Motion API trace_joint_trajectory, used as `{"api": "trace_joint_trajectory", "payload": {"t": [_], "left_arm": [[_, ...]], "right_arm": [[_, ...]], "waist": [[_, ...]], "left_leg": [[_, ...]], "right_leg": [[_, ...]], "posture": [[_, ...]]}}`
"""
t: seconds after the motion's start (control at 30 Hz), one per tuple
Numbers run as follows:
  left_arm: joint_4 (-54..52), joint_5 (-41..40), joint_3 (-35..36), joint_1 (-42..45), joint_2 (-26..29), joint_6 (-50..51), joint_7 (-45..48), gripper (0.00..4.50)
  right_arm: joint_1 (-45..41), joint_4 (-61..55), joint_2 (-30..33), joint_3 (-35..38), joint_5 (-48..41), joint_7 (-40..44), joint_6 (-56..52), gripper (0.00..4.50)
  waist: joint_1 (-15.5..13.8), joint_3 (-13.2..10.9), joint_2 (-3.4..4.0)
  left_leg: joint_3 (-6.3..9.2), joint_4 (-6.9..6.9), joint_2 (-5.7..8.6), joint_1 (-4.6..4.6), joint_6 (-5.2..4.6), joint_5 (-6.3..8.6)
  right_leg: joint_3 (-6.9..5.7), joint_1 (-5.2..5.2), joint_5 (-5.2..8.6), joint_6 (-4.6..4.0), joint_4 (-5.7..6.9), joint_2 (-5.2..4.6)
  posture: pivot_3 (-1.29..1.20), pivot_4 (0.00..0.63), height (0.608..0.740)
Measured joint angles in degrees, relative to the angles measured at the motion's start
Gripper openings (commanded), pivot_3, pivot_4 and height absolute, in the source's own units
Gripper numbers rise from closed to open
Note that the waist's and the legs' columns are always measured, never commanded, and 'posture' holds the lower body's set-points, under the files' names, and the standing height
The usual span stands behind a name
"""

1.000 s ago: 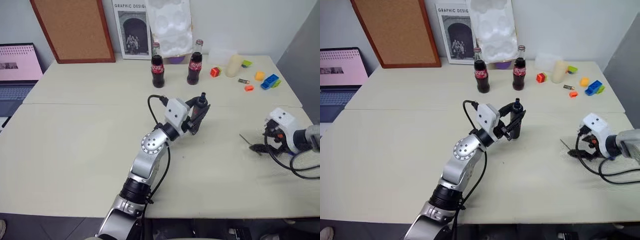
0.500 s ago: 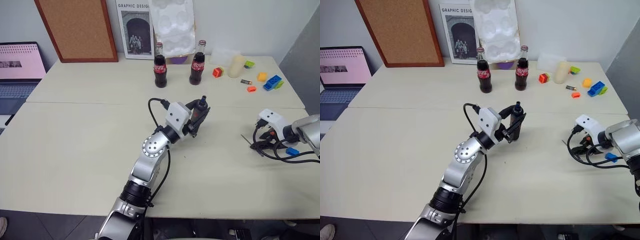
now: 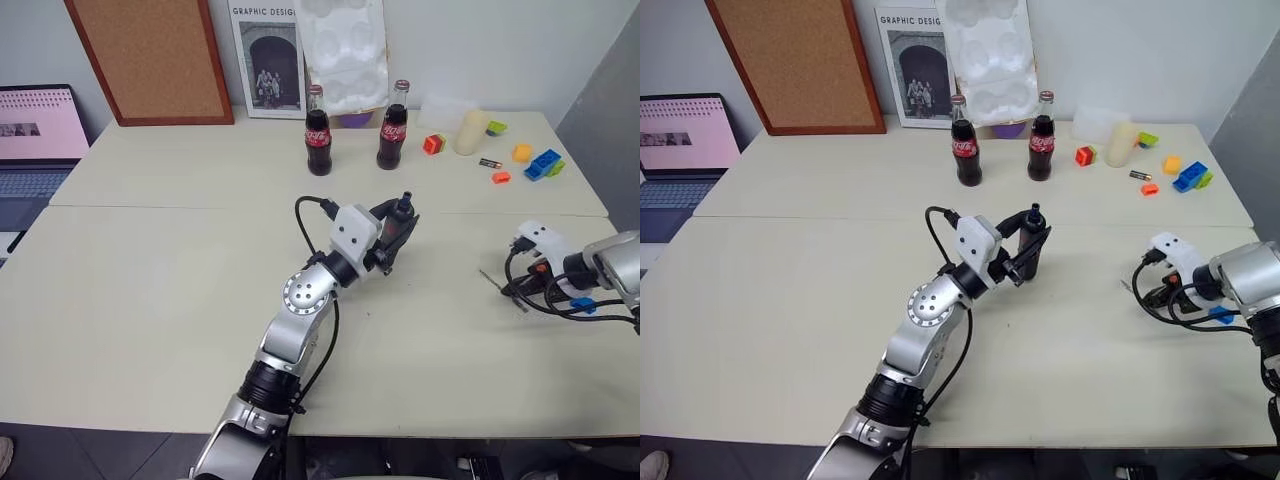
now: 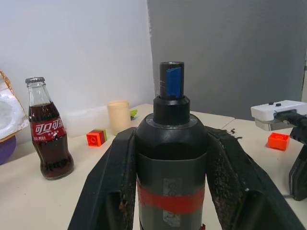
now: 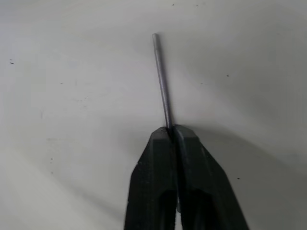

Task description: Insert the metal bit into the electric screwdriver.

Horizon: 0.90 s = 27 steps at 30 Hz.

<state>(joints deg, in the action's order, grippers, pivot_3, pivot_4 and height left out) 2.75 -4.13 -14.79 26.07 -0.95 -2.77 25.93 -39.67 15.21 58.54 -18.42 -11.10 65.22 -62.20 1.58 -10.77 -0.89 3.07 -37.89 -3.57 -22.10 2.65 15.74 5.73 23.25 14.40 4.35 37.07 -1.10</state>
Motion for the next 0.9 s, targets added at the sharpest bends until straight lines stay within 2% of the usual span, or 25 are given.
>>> {"api": "trace_joint_trajectory", "payload": {"t": [0.27, 0.4, 0.53, 0.7, 0.9], "left_arm": [[-0.6, -0.5, 1.1, 0.9, 3.3, 2.2, 1.5, 1.65], [-2.6, -1.9, 1.9, 0.9, 4.6, 4.0, 2.4, 1.65], [-3.3, -2.8, 2.9, 0.9, 4.6, 5.5, 2.2, 1.65], [-5.2, -3.9, 3.5, 0.8, 2.7, 7.3, 0.6, 1.65], [-5.6, -2.2, 3.5, 0.8, 1.7, 7.4, -3.0, 1.65]], "right_arm": [[5.4, -12.2, -2.0, 13.0, -7.3, -4.7, -8.0, 0.0], [6.7, -21.4, -7.5, 24.4, -10.9, -10.9, -11.6, 0.0], [7.3, -32.8, -17.1, 33.4, -13.2, -19.6, -12.5, 0.0], [6.6, -43.3, -26.9, 37.6, -14.9, -29.4, -10.2, 0.0], [4.6, -48.1, -32.6, 37.1, -15.5, -35.4, -2.6, 0.0]], "waist": [[0.1, 0.0, 0.02], [0.0, 0.0, 0.02], [0.0, 0.0, 0.02], [0.0, 0.0, 0.03], [0.1, 0.0, 0.05]], "left_leg": [[0.0, 0.0, 0.0, -0.04, 0.0, 0.0], [0.03, 0.0, 0.0, -0.04, 0.0, 0.0], [0.05, 0.01, 0.0, -0.08, 0.0, 0.0], [0.08, 0.0, 0.0, -0.14, 0.0, 0.0], [0.08, 0.01, 0.0, -0.13, 0.0, 0.0]], "right_leg": [[0.01, 0.03, 0.0, 0.01, 0.01, 0.0], [-0.01, 0.02, 0.0, 0.01, 0.02, 0.01], [-0.02, 0.03, 0.0, 0.02, 0.02, 0.01], [-0.05, 0.05, 0.0, 0.02, 0.01, 0.01], [-0.06, 0.06, -0.01, 0.01, 0.03, 0.01]], "posture": [[0.0, 0.15, 0.74], [0.0, 0.15, 0.74], [0.0, 0.15, 0.74], [0.0, 0.15, 0.74], [0.0, 0.15, 0.74]]}}
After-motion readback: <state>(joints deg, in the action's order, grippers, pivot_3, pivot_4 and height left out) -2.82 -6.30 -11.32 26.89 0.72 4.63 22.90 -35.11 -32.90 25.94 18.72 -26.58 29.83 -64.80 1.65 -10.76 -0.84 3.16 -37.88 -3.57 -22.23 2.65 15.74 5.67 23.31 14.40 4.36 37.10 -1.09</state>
